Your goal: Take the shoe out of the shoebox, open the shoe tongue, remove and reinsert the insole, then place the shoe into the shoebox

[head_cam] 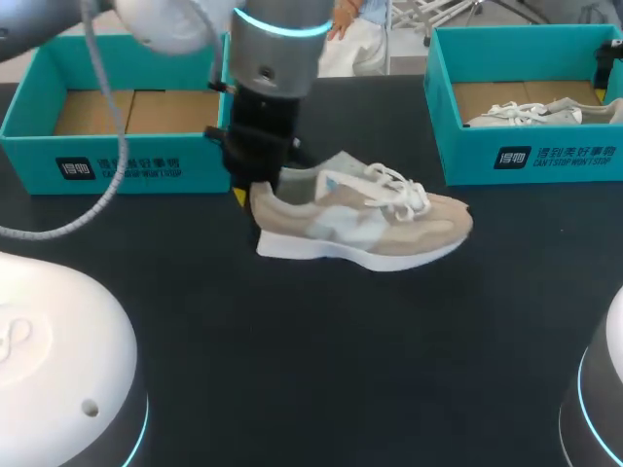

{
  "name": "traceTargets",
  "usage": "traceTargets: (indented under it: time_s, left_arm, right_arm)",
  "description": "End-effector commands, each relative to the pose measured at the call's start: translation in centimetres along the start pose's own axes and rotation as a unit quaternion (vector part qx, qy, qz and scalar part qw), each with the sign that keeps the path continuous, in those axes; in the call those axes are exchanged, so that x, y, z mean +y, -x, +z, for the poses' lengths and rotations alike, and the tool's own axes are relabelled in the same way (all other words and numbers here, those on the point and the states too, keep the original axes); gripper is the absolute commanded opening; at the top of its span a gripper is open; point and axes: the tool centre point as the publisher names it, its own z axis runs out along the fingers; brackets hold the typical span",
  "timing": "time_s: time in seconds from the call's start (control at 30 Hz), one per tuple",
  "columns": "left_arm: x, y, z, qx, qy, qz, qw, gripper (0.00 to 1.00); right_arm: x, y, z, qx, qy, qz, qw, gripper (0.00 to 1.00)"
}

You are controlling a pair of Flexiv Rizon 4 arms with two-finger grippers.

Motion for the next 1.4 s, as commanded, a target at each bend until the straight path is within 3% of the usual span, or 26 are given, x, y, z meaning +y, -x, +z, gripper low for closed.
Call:
traceTargets:
  time_s: [0.03, 0.27, 0.57, 0.77, 1.2, 1.4]
  left_arm:
    - [-0.3, 1.9, 0.7, 0.009, 0.007, 0.000, 1.000, 0.00]
    - [-0.6, 1.7, 4.5, 0.005, 0.034, -0.024, 0.999, 0.00]
    - [-0.3, 0.3, 9.7, 0.012, 0.029, -0.064, 0.997, 0.00]
    - [0.1, -1.0, 11.0, -0.003, 0.021, -0.108, 0.994, 0.00]
    - [-0.9, -0.4, 16.4, 0.047, 0.011, -0.104, 0.993, 0.00]
    - [-1.1, -0.5, 17.6, 0.052, 0.028, -0.110, 0.992, 0.00]
  right_arm:
    - [-0.1, 0.0, 0.0, 0.000, 0.001, 0.001, 1.000, 1.00]
    - [-0.1, 0.0, 0.0, 0.000, 0.001, 0.001, 1.000, 1.00]
    - [-0.1, 0.0, 0.0, 0.000, 0.001, 0.001, 1.000, 1.00]
    - [-0.1, 0.0, 0.0, 0.000, 0.001, 0.001, 1.000, 1.00]
    - [-0.1, 0.0, 0.0, 0.000, 0.001, 0.001, 1.000, 1.00]
    - [-0.1, 0.0, 0.0, 0.000, 0.001, 0.001, 1.000, 1.00]
